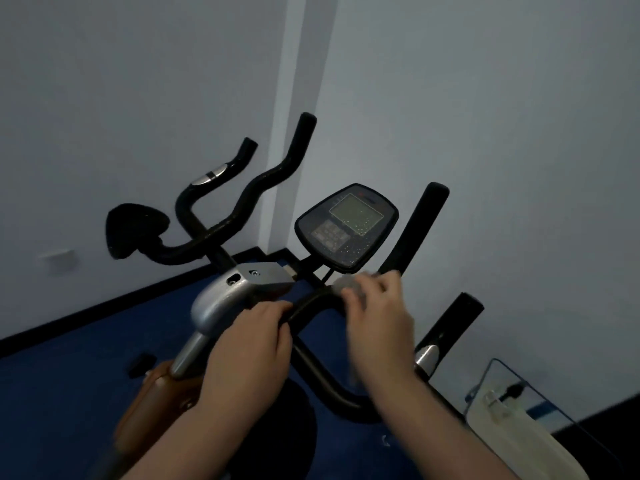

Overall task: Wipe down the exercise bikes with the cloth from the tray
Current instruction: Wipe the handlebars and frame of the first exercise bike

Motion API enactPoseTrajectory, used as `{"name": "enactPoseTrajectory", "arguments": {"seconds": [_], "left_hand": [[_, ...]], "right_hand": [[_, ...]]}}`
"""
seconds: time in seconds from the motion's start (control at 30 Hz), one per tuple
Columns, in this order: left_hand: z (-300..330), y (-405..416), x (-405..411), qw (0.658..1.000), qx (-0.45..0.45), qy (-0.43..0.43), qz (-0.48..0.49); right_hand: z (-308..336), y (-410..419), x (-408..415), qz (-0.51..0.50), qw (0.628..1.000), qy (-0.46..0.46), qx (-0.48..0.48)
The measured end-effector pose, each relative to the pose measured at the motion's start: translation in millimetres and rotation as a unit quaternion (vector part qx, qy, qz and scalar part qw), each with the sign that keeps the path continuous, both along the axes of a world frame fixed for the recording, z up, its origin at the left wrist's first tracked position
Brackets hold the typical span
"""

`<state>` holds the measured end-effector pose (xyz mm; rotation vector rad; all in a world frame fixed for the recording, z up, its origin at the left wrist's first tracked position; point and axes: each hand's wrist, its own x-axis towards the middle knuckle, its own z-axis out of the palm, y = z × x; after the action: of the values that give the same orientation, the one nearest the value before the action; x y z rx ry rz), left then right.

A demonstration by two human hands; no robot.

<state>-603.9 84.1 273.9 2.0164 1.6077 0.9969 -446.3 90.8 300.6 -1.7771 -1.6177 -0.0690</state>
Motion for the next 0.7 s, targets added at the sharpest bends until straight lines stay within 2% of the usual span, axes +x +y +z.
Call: {"name": "enactPoseTrajectory", "arguments": {"seconds": [0.07, 0.13, 0.23, 0.33, 0.4, 0.47, 0.53, 0.57, 0.63, 0.7], "left_hand": [[-8, -7, -8, 1.000, -0.004, 0.002, 0.030], [-13, -12, -11, 0.998, -0.021, -0.020, 0.055], [-16, -20, -11, 0.990, -0.050, -0.088, 0.096], [-19, -24, -11, 0.980, -0.060, -0.146, 0.123], [-21, -25, -11, 0.977, -0.062, -0.157, 0.130], [-25, -28, -12, 0.972, -0.060, -0.183, 0.134], [-28, -33, -12, 0.963, -0.063, -0.218, 0.148], [-30, -34, -12, 0.958, -0.068, -0.232, 0.157], [-31, -35, -11, 0.953, -0.078, -0.243, 0.165], [-33, -34, -10, 0.950, -0.075, -0.254, 0.163]], "right_hand": [[-13, -6, -26, 0.095, 0.994, 0.022, -0.041], [-4, 0, -21, 0.130, 0.989, 0.032, -0.054], [16, 16, 10, 0.063, 0.998, -0.013, 0.005], [8, 14, 0, 0.049, 0.997, -0.052, -0.007], [-7, 6, -23, 0.127, 0.991, -0.029, -0.036], [-13, 2, -37, 0.239, 0.967, -0.012, -0.084], [-4, 9, -34, 0.301, 0.946, -0.011, -0.123], [3, 16, -27, 0.294, 0.949, -0.019, -0.114], [13, 26, -10, 0.216, 0.974, -0.041, -0.058], [10, 22, -8, 0.157, 0.985, -0.054, -0.041]]}}
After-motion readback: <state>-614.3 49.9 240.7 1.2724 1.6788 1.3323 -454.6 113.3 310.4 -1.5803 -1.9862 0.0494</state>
